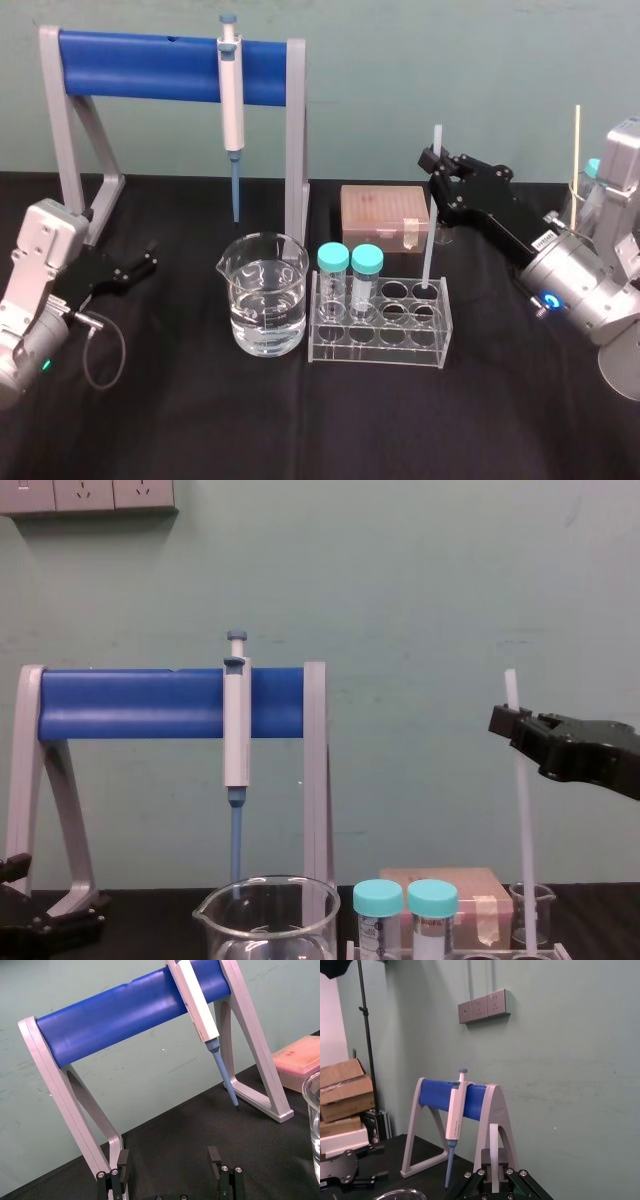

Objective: Pick up the stirring rod with one hand, then place it down.

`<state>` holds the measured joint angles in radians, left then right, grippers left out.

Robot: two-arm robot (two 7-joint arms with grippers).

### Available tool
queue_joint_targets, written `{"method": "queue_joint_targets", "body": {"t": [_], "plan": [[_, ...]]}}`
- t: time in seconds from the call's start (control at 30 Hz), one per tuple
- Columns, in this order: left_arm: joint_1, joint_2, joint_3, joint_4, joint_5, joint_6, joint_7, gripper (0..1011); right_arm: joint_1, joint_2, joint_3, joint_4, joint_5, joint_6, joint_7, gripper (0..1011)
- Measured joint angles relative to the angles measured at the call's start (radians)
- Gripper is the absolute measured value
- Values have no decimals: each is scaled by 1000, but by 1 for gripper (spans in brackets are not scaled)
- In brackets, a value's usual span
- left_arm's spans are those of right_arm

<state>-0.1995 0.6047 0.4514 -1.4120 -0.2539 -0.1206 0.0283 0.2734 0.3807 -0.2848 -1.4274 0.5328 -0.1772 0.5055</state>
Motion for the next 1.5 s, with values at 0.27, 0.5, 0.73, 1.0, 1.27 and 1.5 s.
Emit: {"method": "queue_joint_targets", "body": {"t": [0.27, 0.5, 0.73, 1.0, 1.27, 1.5], "plan": [[0, 0, 0, 0, 0, 0, 0, 1000, 14, -9, -13, 30, -13, 12, -1, 72], [0, 0, 0, 0, 0, 0, 0, 1000, 16, -13, -21, 50, -24, 20, -6, 72], [0, 0, 0, 0, 0, 0, 0, 1000, 20, -22, -25, 72, -34, 24, -12, 72], [0, 0, 0, 0, 0, 0, 0, 1000, 26, -33, -28, 100, -44, 25, -15, 72], [0, 0, 0, 0, 0, 0, 0, 1000, 29, -39, -29, 116, -47, 24, -15, 72], [0, 0, 0, 0, 0, 0, 0, 1001, 26, -43, -30, 125, -52, 30, -15, 72]]}}
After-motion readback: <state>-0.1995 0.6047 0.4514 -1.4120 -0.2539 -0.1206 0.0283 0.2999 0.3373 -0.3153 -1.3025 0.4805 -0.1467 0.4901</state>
